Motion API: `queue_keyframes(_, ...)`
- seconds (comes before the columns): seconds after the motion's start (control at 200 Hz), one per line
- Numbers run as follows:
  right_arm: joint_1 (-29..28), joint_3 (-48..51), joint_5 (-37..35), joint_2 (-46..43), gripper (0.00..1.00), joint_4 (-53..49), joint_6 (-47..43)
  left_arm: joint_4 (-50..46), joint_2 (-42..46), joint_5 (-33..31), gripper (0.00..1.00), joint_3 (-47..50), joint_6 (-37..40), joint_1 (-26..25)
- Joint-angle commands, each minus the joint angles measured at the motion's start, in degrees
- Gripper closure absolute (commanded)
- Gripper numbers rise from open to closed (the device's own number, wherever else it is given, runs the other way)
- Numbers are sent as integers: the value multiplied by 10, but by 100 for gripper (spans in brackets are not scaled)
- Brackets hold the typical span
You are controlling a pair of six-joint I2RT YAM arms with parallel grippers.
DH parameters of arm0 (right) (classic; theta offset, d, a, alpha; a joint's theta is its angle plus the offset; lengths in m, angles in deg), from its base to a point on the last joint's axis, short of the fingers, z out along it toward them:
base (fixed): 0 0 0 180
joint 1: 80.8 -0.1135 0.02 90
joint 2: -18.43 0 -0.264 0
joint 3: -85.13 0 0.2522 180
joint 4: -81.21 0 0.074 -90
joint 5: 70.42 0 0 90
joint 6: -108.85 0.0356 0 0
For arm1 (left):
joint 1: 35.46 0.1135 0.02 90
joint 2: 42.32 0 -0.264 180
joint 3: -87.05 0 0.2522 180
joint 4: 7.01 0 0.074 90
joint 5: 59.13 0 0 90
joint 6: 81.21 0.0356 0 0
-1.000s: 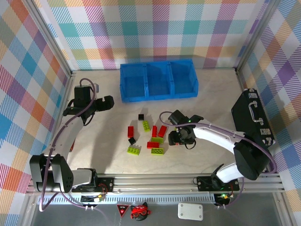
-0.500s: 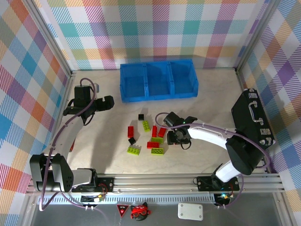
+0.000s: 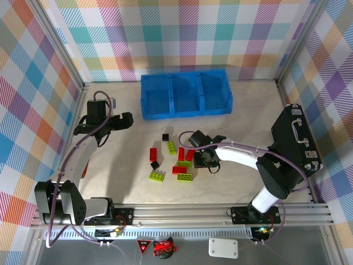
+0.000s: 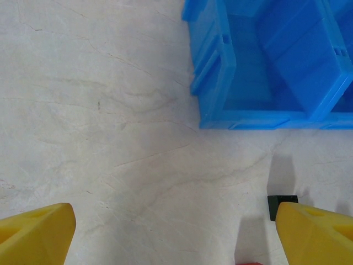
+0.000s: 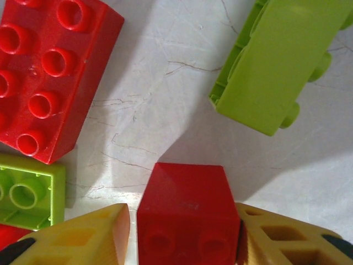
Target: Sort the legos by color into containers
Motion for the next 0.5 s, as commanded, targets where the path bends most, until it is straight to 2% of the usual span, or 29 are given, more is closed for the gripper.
queue_keyframes(0.0, -7, -12, -13, -6, 57, -18, 1, -4, 6, 1, 7, -17, 10, -4)
queue_keyframes(0.19, -8, -11, -22, -38, 71, -34, 8, -2, -3, 10, 7, -22, 4, -4)
queue_keyframes(0.495, 8, -62, -36, -96, 75, -88, -48, -1, 1, 22, 6, -22, 10, -4)
